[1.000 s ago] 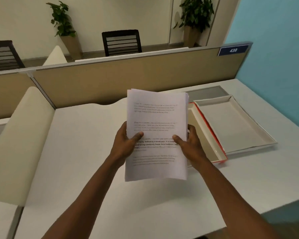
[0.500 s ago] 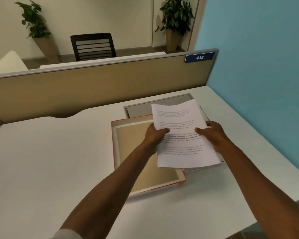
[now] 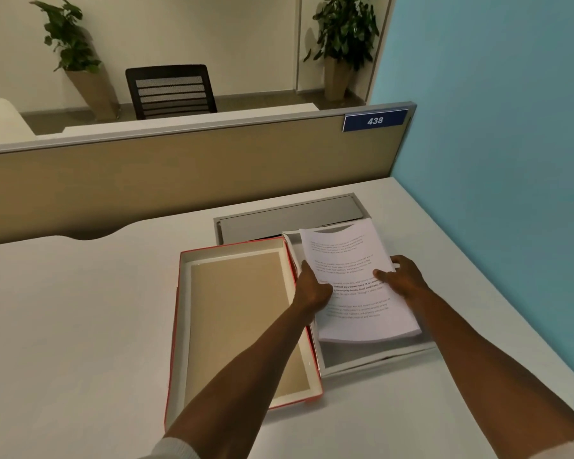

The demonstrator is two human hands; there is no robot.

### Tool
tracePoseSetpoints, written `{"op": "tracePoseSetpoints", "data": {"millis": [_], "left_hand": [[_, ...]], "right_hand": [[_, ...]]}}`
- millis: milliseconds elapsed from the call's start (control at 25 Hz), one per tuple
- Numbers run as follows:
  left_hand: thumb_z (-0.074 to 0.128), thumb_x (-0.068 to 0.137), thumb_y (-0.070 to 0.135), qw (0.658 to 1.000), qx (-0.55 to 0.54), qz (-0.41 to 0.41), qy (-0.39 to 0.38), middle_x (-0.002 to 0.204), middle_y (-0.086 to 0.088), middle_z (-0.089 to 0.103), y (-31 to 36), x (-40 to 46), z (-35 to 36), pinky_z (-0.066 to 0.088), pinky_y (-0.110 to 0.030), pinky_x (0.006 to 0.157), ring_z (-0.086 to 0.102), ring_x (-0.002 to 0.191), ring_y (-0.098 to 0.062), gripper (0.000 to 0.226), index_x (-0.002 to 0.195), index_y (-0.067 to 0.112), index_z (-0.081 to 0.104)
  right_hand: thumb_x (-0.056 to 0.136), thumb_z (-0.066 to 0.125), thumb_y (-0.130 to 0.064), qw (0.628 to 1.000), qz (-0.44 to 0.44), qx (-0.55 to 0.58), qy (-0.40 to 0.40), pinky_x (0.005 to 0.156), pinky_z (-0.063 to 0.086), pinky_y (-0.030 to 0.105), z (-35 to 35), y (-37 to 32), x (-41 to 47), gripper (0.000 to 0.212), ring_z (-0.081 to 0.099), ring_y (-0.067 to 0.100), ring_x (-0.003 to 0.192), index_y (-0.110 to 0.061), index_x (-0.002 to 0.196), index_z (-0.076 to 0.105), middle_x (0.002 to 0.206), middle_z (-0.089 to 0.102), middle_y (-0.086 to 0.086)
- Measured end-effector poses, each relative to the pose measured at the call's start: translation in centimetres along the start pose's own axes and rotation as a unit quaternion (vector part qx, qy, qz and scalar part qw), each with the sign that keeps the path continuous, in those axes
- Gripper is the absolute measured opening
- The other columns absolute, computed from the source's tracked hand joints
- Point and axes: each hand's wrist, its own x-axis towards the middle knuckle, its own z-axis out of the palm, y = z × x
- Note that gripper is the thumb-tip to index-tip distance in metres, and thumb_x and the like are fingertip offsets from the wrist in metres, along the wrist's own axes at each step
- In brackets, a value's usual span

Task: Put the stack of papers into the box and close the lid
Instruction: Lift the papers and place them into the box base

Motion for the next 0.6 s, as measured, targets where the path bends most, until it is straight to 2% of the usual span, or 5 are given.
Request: {"op": "tracePoseSetpoints", "data": {"millis": [80, 160, 240, 360, 600], "left_hand": [[0.068, 0.088, 0.007, 0.999, 0.021, 0.026, 0.000, 0.128, 0.007, 0.051, -0.9, 0.4, 0.3, 0.053, -0.044, 0.104, 0.055, 0.132, -0.030, 0.058, 0.131, 0.026, 0.034], [0.072, 0.087, 0.011, 0.997, 0.052, 0.052, -0.002, 0.150, -0.001, 0.043, -1.5, 0.4, 1.1, 0.044, -0.050, 0.116, 0.044, 0.143, -0.029, 0.077, 0.147, 0.020, 0.025], [0.072, 0.088, 0.013, 0.993, 0.098, 0.059, -0.013, 0.168, -0.009, 0.016, -1.8, 0.2, 1.8, 0.028, -0.052, 0.125, 0.022, 0.155, -0.029, 0.102, 0.159, 0.014, -0.002], [0.065, 0.094, 0.015, 0.982, 0.172, 0.065, -0.032, 0.170, -0.010, -0.020, -1.9, 0.1, 2.6, 0.007, -0.049, 0.130, -0.012, 0.159, -0.032, 0.111, 0.156, 0.010, -0.027], [0.064, 0.094, 0.011, 0.983, 0.171, 0.063, -0.011, 0.170, -0.009, -0.021, -2.7, 0.2, 3.1, 0.011, -0.044, 0.130, -0.009, 0.159, -0.030, 0.111, 0.155, 0.011, -0.028]], "right_hand": [[0.087, 0.075, -0.030, 1.000, -0.009, -0.026, 0.003, 0.097, 0.050, 0.048, 1.1, 0.6, 0.9, 0.059, 0.062, 0.039, 0.116, -0.008, 0.135, 0.048, 0.136, 0.058, 0.018], [0.087, 0.074, -0.029, 0.999, -0.018, -0.048, 0.005, 0.096, 0.050, 0.044, 1.9, 1.2, 1.5, 0.059, 0.061, 0.038, 0.118, -0.006, 0.135, 0.048, 0.136, 0.059, 0.018], [0.088, 0.074, -0.028, 0.998, -0.028, -0.060, 0.011, 0.096, 0.050, 0.042, 2.5, 1.7, 1.5, 0.059, 0.061, 0.038, 0.118, -0.005, 0.135, 0.049, 0.135, 0.060, 0.019], [0.088, 0.073, -0.025, 0.996, -0.044, -0.069, 0.026, 0.095, 0.051, 0.041, 2.4, 1.7, 1.8, 0.055, 0.063, 0.037, 0.115, -0.003, 0.133, 0.053, 0.131, 0.063, 0.020], [0.090, 0.071, -0.025, 0.993, -0.071, -0.091, 0.032, 0.094, 0.052, 0.041, 2.1, 1.6, 1.9, 0.047, 0.065, 0.037, 0.112, -0.004, 0.130, 0.058, 0.127, 0.066, 0.019]]}}
